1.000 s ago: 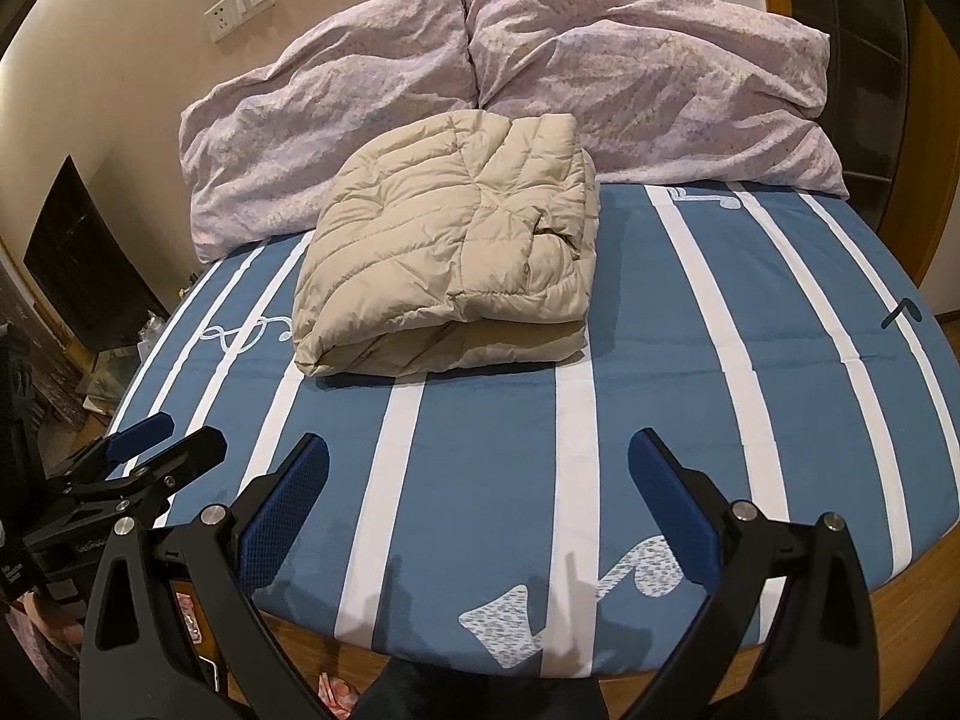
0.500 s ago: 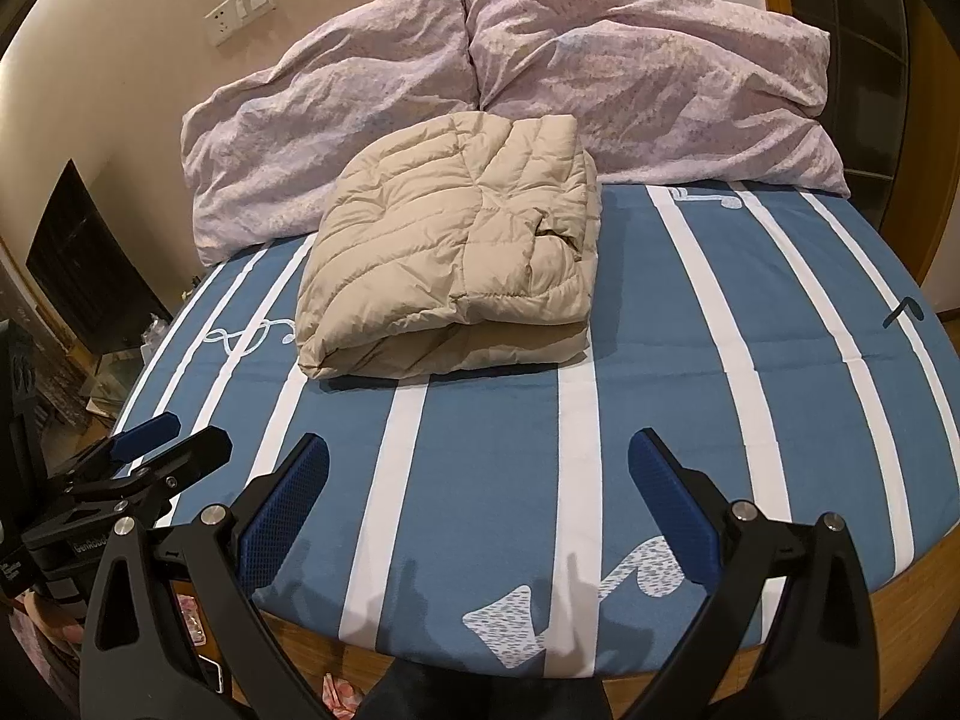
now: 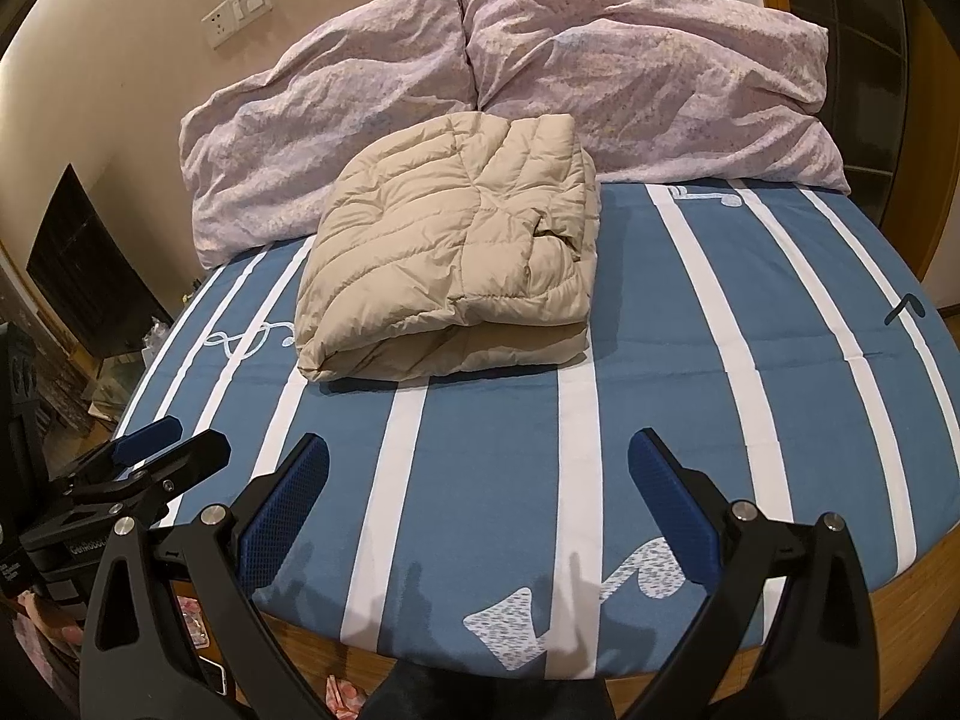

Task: Fold large clothes

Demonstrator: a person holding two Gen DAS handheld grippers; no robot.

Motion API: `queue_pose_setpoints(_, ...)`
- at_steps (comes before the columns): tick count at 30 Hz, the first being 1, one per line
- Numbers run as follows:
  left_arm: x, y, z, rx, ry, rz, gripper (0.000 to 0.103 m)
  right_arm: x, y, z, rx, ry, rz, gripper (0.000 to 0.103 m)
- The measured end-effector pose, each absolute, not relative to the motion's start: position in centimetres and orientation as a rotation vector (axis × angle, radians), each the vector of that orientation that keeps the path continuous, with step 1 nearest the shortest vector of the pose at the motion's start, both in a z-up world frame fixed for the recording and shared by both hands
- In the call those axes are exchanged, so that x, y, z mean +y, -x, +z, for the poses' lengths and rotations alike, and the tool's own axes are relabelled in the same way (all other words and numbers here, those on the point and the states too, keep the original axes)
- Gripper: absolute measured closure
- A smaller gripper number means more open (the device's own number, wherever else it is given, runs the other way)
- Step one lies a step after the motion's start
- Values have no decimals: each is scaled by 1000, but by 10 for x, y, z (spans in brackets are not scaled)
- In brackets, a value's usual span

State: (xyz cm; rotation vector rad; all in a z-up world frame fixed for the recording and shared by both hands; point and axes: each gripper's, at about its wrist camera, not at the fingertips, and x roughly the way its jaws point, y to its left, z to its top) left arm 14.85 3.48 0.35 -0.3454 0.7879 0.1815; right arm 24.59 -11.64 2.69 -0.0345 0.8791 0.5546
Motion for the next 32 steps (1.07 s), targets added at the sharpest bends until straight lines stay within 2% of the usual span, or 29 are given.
queue_pose_setpoints(32, 32, -152, 3, 793, 348, 177, 2, -113, -247, 25, 888, 29, 554, 1)
